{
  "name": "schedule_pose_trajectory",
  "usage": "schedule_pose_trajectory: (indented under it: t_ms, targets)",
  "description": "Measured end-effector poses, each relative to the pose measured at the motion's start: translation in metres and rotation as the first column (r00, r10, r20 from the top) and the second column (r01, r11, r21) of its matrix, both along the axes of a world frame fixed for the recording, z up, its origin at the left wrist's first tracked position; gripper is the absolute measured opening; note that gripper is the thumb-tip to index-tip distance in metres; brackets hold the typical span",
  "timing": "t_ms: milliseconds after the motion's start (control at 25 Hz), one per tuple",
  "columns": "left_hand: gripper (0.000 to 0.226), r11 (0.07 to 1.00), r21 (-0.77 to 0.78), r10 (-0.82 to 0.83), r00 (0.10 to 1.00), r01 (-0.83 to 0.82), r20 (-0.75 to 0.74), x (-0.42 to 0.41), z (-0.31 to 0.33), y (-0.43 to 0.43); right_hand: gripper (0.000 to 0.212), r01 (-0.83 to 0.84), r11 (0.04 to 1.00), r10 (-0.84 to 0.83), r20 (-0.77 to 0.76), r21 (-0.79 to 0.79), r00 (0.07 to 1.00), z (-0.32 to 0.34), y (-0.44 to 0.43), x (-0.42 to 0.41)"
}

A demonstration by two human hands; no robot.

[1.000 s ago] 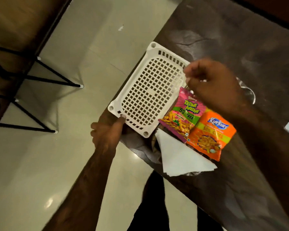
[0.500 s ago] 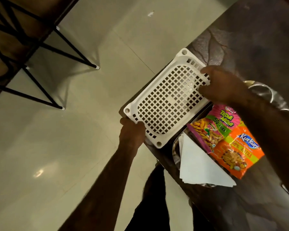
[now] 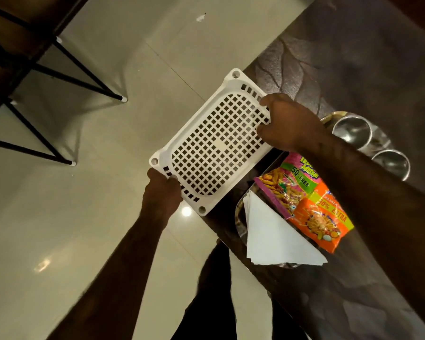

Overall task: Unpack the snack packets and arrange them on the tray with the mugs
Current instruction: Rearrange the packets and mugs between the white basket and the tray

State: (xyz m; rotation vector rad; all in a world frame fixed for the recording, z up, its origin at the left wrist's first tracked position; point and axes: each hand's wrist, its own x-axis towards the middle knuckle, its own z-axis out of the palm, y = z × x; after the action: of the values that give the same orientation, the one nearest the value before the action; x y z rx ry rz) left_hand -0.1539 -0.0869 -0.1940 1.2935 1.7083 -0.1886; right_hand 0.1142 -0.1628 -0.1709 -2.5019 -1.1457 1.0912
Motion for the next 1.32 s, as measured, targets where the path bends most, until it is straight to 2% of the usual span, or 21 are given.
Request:
schedule_pose_trajectory:
  t_ms: [120,200,320,360,440,560,640,760,960,1200,1320]
  targets:
    - [0.052,0.998,0.016,0.059,0.998,-0.059,-0.005,-0.003,0.009,-0.001,0.058,0.012,0.994,-0.019,0.064,0.111,0.998,0.011,-0.016,0.001]
    - [0.056,0.994,0.045,0.103,0.994,-0.101,-0.035,-0.015,0.019,-0.010,0.045,0.094,0.965,-0.131,0.140,0.246,0.981,0.020,-0.039,0.007]
    - [0.018,0.989,-0.032,0.148,0.989,-0.147,0.029,-0.032,0.031,-0.052,0.038,0.270,0.903,-0.342,0.178,0.334,0.923,0.034,-0.089,0.033]
    - [0.010,0.979,-0.108,0.180,0.982,-0.174,0.049,-0.035,0.034,-0.069,0.038,0.327,0.894,-0.392,0.181,0.308,0.902,0.035,-0.105,0.047]
    - [0.015,0.943,-0.276,0.207,0.977,-0.183,0.059,-0.032,0.034,-0.105,0.036,0.428,0.878,-0.464,0.165,0.216,0.870,0.031,-0.126,0.079]
    - [0.025,0.901,-0.402,0.211,0.975,-0.164,0.075,-0.018,0.027,-0.147,0.027,0.499,0.864,-0.500,-0.001,0.068,0.866,0.010,-0.131,0.116]
    - [0.031,0.893,-0.417,0.230,0.969,-0.171,0.094,-0.004,0.023,-0.162,0.029,0.530,0.848,-0.523,-0.122,0.024,0.843,-0.005,-0.134,0.120]
    - [0.039,0.864,-0.455,0.308,0.942,-0.218,0.133,0.011,0.016,-0.168,0.039,0.570,0.819,-0.543,-0.233,0.065,0.807,-0.017,-0.140,0.112]
    - [0.037,0.858,-0.463,0.345,0.917,-0.222,0.198,0.008,0.013,-0.169,0.046,0.600,0.789,-0.558,-0.253,0.132,0.790,-0.012,-0.142,0.110]
    - [0.043,0.919,-0.367,0.249,0.935,-0.145,0.254,0.010,0.029,-0.157,0.035,0.726,0.683,-0.655,-0.376,0.077,0.656,-0.004,-0.183,0.096]
    - [0.036,0.949,-0.310,0.141,0.950,-0.051,0.277,0.014,0.039,-0.146,0.035,0.803,0.594,-0.730,-0.394,0.039,0.559,0.011,-0.231,0.087]
